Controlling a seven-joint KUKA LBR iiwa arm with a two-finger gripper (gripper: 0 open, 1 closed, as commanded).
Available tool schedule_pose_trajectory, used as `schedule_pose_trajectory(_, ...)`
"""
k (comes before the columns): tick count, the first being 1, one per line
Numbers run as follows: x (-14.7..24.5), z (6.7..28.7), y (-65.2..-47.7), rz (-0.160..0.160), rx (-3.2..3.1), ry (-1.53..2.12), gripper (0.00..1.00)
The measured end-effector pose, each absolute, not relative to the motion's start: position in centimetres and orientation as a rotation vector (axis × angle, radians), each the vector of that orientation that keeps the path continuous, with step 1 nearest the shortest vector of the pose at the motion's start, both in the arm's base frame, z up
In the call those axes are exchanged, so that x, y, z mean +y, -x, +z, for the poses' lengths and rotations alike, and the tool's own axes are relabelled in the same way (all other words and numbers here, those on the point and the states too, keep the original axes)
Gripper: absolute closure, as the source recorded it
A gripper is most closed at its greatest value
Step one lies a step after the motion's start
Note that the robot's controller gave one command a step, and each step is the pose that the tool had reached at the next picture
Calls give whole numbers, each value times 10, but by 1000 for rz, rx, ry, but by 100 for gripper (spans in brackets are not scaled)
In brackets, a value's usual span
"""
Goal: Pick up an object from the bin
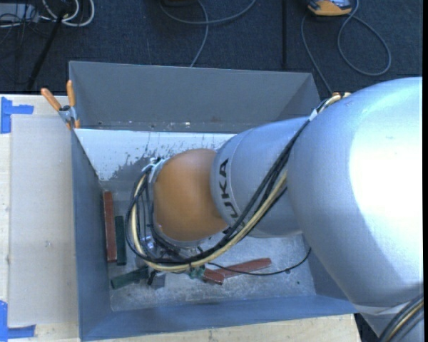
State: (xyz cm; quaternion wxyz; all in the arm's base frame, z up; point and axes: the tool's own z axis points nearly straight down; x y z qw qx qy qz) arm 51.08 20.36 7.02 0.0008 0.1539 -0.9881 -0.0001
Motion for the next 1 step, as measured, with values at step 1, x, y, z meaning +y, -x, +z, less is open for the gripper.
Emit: schedule_pose_trajectory(1, 193, 264, -493, -2, -3108, -511, 100)
